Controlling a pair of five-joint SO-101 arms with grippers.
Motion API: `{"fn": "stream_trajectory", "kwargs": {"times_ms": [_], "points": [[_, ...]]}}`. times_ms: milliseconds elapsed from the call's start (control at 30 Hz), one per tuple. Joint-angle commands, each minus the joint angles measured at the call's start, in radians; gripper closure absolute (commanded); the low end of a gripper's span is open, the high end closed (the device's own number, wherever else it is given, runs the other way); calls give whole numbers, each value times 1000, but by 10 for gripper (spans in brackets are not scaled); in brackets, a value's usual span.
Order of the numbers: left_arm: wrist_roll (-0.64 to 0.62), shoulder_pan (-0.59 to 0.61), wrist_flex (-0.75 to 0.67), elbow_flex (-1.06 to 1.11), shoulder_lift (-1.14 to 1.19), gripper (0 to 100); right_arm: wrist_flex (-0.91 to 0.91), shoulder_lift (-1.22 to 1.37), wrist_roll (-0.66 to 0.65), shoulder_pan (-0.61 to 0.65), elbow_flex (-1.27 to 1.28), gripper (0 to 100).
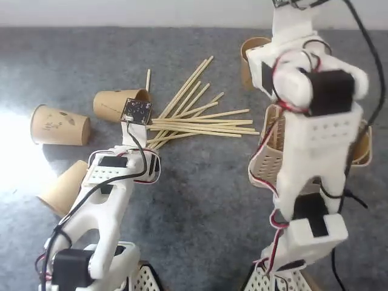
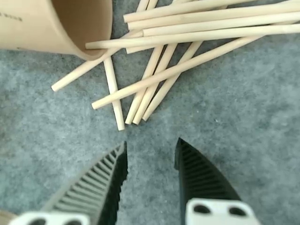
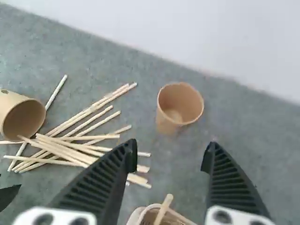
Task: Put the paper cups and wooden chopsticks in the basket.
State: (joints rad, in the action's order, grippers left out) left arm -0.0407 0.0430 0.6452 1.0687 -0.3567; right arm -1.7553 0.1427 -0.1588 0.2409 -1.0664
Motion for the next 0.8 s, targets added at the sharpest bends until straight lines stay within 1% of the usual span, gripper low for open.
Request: {"fn": "stream_trajectory", "kwargs": {"times_ms": [0, 133, 200, 267, 367, 400, 567, 667, 767], "points": [[-6, -3, -28, -5, -41, 834, 33, 19, 25, 38, -3, 773], [-6, -5, -28, -7, -41, 834, 51, 21, 23, 44, -6, 773], [-6, -5, -40, -7, -41, 834, 33, -15, 23, 7, -6, 775], [-6, -5, -46, -4, -41, 834, -13, -70, 25, -39, -6, 812], [-6, -6, -46, -4, -41, 834, -47, -194, 21, -163, 61, 893], [-6, -6, -46, -4, -41, 834, -47, -249, 20, -222, 110, 899], [-6, -5, -46, -2, -41, 834, -45, -484, -109, -455, 439, 816], [-6, -3, -44, -2, -41, 834, -44, -565, -163, -556, 578, 828], [-8, -2, -44, -2, -41, 834, -44, -619, -195, -631, 689, 842]]}}
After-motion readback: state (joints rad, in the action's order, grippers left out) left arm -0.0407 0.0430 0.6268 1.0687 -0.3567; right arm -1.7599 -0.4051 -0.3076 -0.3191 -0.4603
